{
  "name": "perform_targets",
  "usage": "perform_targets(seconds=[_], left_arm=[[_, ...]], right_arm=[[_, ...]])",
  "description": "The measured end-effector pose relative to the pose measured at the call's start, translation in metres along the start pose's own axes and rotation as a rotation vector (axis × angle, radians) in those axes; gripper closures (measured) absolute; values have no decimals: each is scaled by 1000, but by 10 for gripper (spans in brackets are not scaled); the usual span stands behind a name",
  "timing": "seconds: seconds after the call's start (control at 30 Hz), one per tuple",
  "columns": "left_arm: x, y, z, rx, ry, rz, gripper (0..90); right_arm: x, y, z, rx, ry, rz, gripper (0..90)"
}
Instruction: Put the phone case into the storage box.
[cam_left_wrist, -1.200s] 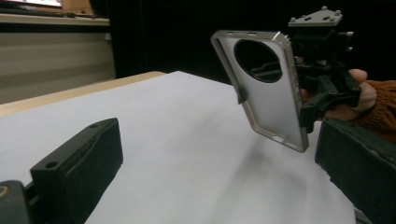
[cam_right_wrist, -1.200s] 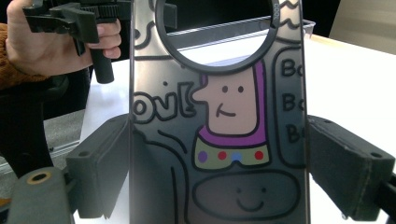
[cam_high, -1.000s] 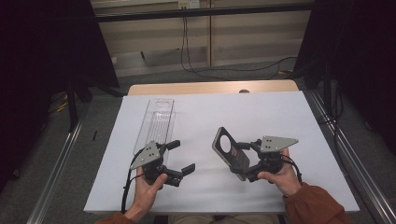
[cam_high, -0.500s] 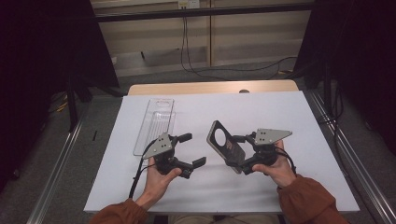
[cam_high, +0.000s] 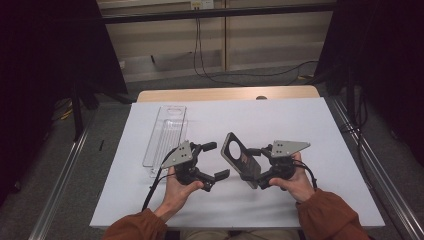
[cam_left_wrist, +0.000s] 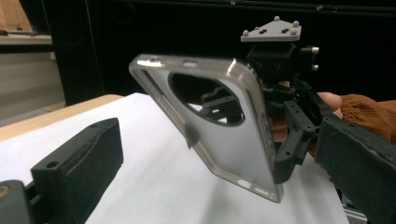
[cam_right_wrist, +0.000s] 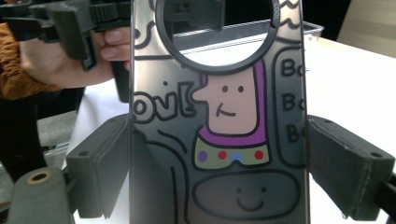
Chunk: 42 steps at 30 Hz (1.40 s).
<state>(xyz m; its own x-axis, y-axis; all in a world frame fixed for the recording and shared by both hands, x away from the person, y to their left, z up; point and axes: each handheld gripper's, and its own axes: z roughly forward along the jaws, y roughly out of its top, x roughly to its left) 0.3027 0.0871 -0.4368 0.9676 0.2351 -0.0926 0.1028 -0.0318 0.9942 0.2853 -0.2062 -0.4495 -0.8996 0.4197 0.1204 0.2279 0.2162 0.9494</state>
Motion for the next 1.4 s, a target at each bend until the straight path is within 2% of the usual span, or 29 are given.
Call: perform_targets(seconds=[0.03,0.07,0.17,0.2,0.23,0.3,0.37,0.47,0.67,0.7,0.77,0.8,0.87,1.0,1.37,1.4], left_arm=[[2,1,-1,0,-13,-3,11],[2,1,-1,-13,-9,-17,11],[5,1,-3,-21,-16,-22,9],[4,1,-3,-19,17,-21,9],[5,1,-3,-29,-20,-28,10],[6,2,-1,-42,-38,-23,10],[5,3,0,-47,-31,-21,10],[4,5,1,-51,-54,-16,10],[4,3,4,-40,-66,-12,9],[5,2,5,-34,-82,-19,9],[7,2,6,-18,-63,-1,8],[9,3,6,-28,-72,-11,2],[10,5,6,-32,-68,2,3],[13,12,8,-49,-86,3,0],[10,8,14,-30,-108,10,1],[10,8,14,-27,-109,14,1]], right_arm=[[0,0,1,0,9,-6,122],[1,0,1,-2,13,-8,122],[3,0,3,-6,34,-7,122],[4,0,4,1,40,-4,122],[4,0,4,0,42,-3,122],[6,0,5,1,58,-2,122],[7,1,6,0,71,-12,122],[9,2,6,-6,92,-14,122],[10,3,5,-10,98,-9,121],[10,3,5,-10,99,-11,122],[9,3,4,-17,95,-1,122],[9,3,4,-17,93,-2,122],[9,3,3,-17,89,-4,122],[8,4,2,-22,81,-4,121],[9,2,3,-11,108,-8,121],[9,2,4,-10,121,-7,121]])
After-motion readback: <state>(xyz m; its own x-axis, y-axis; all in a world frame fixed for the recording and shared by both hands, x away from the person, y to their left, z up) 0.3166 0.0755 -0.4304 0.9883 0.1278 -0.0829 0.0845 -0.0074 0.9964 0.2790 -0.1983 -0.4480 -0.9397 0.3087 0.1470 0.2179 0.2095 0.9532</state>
